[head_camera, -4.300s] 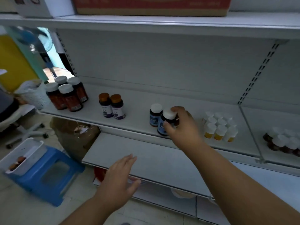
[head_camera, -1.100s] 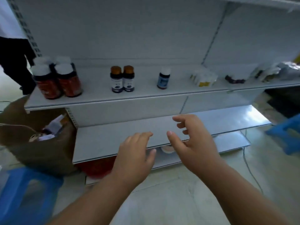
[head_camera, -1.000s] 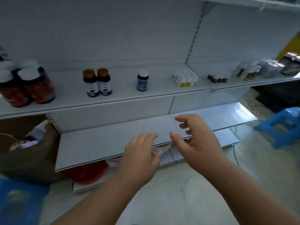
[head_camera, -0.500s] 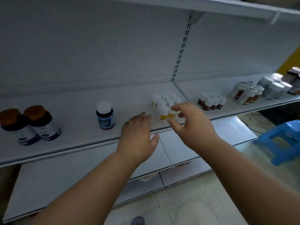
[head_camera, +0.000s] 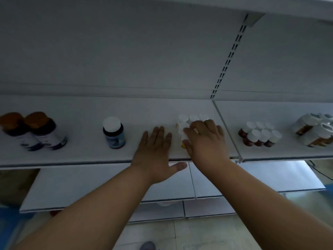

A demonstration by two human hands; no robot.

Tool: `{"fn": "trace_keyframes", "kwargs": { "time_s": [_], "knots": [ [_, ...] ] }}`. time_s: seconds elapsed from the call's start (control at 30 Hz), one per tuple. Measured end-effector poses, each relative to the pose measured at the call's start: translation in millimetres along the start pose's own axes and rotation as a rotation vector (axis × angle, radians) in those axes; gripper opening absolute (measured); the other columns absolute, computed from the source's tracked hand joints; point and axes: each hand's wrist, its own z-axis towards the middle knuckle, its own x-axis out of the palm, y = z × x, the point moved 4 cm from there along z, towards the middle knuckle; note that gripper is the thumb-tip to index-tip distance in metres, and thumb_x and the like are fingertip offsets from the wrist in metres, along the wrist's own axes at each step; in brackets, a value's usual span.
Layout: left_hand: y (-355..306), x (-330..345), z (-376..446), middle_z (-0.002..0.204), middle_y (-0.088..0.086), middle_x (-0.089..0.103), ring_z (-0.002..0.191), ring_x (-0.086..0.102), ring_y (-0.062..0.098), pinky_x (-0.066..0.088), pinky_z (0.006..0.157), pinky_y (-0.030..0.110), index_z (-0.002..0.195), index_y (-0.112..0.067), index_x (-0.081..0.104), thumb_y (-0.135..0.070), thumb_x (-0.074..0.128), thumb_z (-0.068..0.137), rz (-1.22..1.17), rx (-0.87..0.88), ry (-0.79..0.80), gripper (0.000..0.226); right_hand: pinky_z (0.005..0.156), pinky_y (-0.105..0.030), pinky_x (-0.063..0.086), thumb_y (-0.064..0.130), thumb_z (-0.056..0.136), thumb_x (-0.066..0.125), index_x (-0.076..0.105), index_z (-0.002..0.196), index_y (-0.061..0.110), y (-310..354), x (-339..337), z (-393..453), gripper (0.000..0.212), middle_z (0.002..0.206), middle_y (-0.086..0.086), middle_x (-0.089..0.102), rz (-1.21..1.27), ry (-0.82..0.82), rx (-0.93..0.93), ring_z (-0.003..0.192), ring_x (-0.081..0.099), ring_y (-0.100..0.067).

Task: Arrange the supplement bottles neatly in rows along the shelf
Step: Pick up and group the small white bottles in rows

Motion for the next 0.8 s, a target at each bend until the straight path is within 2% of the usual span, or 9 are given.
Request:
{"fn": "trace_keyframes", "kwargs": {
  "time_s": [0.1,0.23,0.3,0.4,0.43,0.53,0.6,0.7,0.8],
  "knots": [
    [-2.8,-0.5,-2.0,0.164,0.008,-0.018,0.151,-0.020,0.022,-0.010,0.122,0.048,0.157,-0.018,-0.011,-0.091,0.012,0.077,0.023,-0.032,0.002,0.111,0.080,-0.039,0.038,0.030,0.076,0.074,0.070,0.101,0.016,-4.8,2.5,-2.6,0.029,0.099,-0.006,0.067,0.014,0.028,0.002,0.099,0.054,-0.035],
    [-1.6,0.5,0.8,0.166,0.008,-0.013,0.152,-0.016,0.022,-0.007,0.123,0.046,0.158,-0.018,-0.007,-0.093,0.002,0.068,0.047,-0.048,-0.049,0.117,0.080,-0.039,0.040,0.031,0.077,0.072,0.069,0.104,0.016,-8.0,-3.3,-4.3,0.031,0.100,-0.006,0.067,0.177,-0.072,-0.040,0.098,0.054,-0.033],
    [-1.7,0.6,0.4,0.166,0.009,-0.011,0.152,-0.013,0.023,-0.005,0.123,0.046,0.158,-0.018,-0.005,-0.094,-0.002,0.065,0.050,-0.039,-0.050,0.121,0.083,-0.035,0.041,0.028,0.081,0.068,0.067,0.109,0.017,-11.6,-17.6,-5.4,0.030,0.106,-0.004,0.065,0.452,-0.102,0.037,0.100,0.055,-0.027],
    [-1.1,-0.7,2.3,0.166,0.009,-0.009,0.153,-0.012,0.024,-0.003,0.123,0.047,0.158,-0.019,-0.005,-0.094,0.002,0.068,0.059,-0.037,-0.052,0.117,0.085,-0.024,0.046,0.020,0.089,0.065,0.067,0.109,0.025,-18.2,-34.1,-10.5,0.020,0.109,0.006,0.065,1.179,0.094,0.392,0.097,0.061,-0.009],
    [-0.7,-0.5,2.9,0.166,0.009,-0.009,0.153,-0.012,0.024,-0.003,0.123,0.047,0.158,-0.020,-0.005,-0.094,0.005,0.070,0.059,-0.036,-0.054,0.115,0.085,-0.025,0.049,0.019,0.088,0.065,0.068,0.106,0.025,-17.1,-37.8,-12.2,0.019,0.108,0.004,0.068,1.405,0.160,0.488,0.097,0.064,-0.010],
    [-1.2,-0.4,2.1,0.167,0.007,-0.010,0.152,-0.013,0.023,-0.004,0.123,0.047,0.158,-0.021,-0.005,-0.094,0.003,0.068,0.070,-0.038,-0.049,0.116,0.094,-0.040,0.053,0.011,0.084,0.066,0.069,0.107,0.009,-15.7,-47.4,-15.9,0.023,0.110,-0.014,0.069,1.912,0.210,0.681,0.106,0.063,-0.029],
    [-1.5,-1.7,2.2,0.166,0.007,-0.012,0.152,-0.014,0.023,-0.005,0.123,0.047,0.158,-0.021,-0.005,-0.095,-0.004,0.063,0.064,-0.040,-0.050,0.121,0.089,-0.039,0.055,0.010,0.080,0.064,0.063,0.110,-0.001,-11.4,-53.7,-18.8,0.033,0.109,-0.019,0.068,2.219,0.254,0.777,0.104,0.063,-0.030],
    [0.7,0.2,5.0,0.167,0.008,-0.009,0.153,-0.012,0.023,-0.005,0.122,0.047,0.159,-0.022,-0.004,-0.095,-0.010,0.057,0.044,-0.023,-0.064,0.126,0.072,-0.035,0.057,0.017,0.068,0.083,0.062,0.106,0.000,1.3,-59.6,-28.0,0.046,0.105,-0.022,0.066,2.478,0.393,0.750,0.088,0.065,-0.027],
    [0.9,0.9,3.9,0.167,0.009,-0.005,0.153,-0.008,0.024,-0.003,0.122,0.047,0.159,-0.021,-0.002,-0.096,-0.005,0.064,0.050,-0.015,-0.070,0.120,0.055,-0.031,0.054,0.020,0.056,0.092,0.058,0.095,0.008,9.4,-62.3,-38.0,0.054,0.089,-0.017,0.066,2.528,0.457,0.729,0.067,0.064,-0.023]
  ]
}}
